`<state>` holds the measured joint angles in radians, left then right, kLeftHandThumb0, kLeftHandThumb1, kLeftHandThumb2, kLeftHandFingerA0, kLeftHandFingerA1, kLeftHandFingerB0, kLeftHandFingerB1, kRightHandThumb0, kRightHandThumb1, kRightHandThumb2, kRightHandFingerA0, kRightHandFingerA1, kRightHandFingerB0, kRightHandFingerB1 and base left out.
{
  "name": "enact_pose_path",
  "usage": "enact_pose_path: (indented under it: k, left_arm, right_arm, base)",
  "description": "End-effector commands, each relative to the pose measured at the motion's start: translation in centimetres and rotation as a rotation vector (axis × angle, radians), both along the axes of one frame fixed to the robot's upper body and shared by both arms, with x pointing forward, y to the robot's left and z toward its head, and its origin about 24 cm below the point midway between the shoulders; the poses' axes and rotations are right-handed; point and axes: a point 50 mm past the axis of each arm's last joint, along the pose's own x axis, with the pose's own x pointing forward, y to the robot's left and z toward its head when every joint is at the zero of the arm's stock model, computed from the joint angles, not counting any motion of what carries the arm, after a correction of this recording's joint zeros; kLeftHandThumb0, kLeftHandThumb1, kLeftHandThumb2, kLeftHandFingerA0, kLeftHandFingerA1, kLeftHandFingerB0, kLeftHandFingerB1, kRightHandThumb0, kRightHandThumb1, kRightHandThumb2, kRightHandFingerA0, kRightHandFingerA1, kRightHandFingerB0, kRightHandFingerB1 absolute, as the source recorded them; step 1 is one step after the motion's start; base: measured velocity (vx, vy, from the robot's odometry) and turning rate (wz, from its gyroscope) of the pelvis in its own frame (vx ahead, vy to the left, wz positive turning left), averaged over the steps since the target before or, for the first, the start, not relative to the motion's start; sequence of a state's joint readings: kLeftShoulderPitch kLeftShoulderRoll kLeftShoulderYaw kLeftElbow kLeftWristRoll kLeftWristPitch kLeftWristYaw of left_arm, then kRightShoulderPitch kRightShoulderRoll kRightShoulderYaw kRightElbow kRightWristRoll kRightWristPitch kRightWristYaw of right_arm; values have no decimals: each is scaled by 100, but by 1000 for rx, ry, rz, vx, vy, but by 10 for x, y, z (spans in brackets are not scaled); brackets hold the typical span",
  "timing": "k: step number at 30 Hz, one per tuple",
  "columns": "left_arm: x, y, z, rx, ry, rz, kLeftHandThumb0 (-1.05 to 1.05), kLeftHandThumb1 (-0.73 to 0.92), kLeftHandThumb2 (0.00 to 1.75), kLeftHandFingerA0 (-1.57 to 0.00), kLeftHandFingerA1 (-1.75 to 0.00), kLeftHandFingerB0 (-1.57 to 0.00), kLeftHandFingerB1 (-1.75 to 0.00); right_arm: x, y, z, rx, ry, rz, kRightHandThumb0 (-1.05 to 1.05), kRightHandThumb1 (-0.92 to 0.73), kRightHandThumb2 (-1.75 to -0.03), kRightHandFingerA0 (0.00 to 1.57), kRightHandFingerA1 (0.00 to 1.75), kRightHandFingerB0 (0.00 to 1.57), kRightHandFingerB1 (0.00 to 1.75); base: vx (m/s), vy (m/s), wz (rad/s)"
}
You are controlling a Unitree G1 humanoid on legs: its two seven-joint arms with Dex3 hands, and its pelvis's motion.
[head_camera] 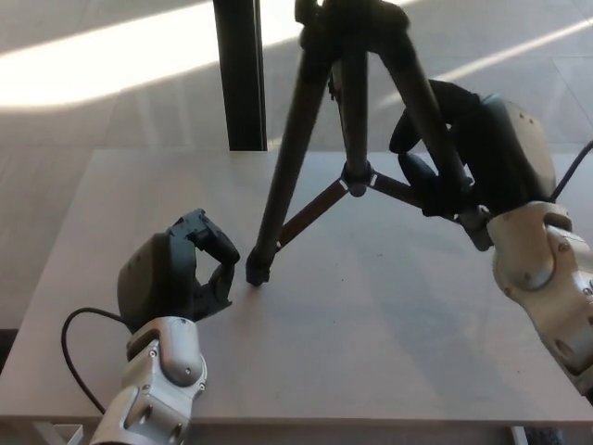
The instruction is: Use both hands of the robot to pick up the tripod lying in the middle of the desk and make it stand upright on the desk
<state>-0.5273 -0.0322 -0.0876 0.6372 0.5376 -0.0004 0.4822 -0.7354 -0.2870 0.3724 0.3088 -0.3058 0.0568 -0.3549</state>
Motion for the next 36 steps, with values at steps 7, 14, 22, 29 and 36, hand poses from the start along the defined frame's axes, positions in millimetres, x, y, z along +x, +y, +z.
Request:
enact_pose_path:
  k: [7,14,22,29,36]
  left_arm:
    - [-7,7,-2,40,-21,8,-16,62,89,-80,-175,-70,-155]
    - [-9,1,-1,43,0,-11,-12,57,102,-83,-175,-71,-158]
    - [-12,-3,-6,28,2,-29,-12,57,101,-86,-175,-65,-167]
    - [-17,-3,-10,-13,-3,-41,-17,51,106,-113,-138,-95,-127]
    - [-20,2,-15,36,2,-20,-13,56,103,-86,-175,-71,-164]
  right_arm:
    - [21,-23,21,267,240,-64,-25,-46,-116,124,141,106,129]
    - [23,-15,39,302,271,-37,-28,-42,-113,130,140,109,126]
    - [26,-7,53,249,251,-31,-29,-36,-137,103,175,90,152]
    - [26,-10,33,270,323,-66,-27,-46,-116,126,141,107,127]
    - [18,-13,13,292,306,-85,-28,-45,-115,124,139,104,126]
  base:
    - [0,0,0]
    - [0,0,0]
    - [0,0,0]
    - [0,0,0]
    - [0,0,0]
